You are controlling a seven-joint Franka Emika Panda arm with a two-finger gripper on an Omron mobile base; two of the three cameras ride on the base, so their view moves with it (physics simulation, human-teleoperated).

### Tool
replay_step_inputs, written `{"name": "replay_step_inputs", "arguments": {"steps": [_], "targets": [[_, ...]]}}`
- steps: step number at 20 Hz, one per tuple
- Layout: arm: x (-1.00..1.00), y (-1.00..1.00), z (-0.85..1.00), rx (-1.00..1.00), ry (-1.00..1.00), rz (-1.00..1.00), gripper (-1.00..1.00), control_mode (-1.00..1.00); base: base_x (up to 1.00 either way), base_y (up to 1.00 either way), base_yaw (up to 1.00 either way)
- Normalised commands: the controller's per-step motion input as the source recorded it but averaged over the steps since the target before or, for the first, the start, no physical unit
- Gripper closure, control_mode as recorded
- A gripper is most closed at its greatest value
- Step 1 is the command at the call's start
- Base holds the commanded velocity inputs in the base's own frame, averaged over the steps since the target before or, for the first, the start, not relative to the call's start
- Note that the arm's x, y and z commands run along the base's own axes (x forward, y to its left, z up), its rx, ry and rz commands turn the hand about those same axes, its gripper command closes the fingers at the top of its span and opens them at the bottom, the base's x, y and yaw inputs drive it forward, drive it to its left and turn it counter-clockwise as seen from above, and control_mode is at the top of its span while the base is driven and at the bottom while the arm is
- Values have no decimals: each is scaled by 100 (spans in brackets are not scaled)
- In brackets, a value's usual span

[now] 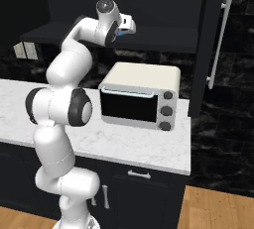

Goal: Gather all objects into one cabinet and sort the glasses and bowls to opposite sides.

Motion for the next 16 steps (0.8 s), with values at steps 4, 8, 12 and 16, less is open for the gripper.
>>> {"name": "replay_step_inputs", "arguments": {"steps": [4, 8, 12, 16], "targets": [[-2, 0, 0, 0, 0, -5, -100, -100, 0, 0, 0], [0, 5, 0, 0, 0, -4, -100, -100, 0, 0, 0], [-10, 1, 0, 0, 0, -2, -100, -100, 0, 0, 0], [-5, 5, 0, 0, -1, 0, -100, -100, 0, 0, 0]]}}
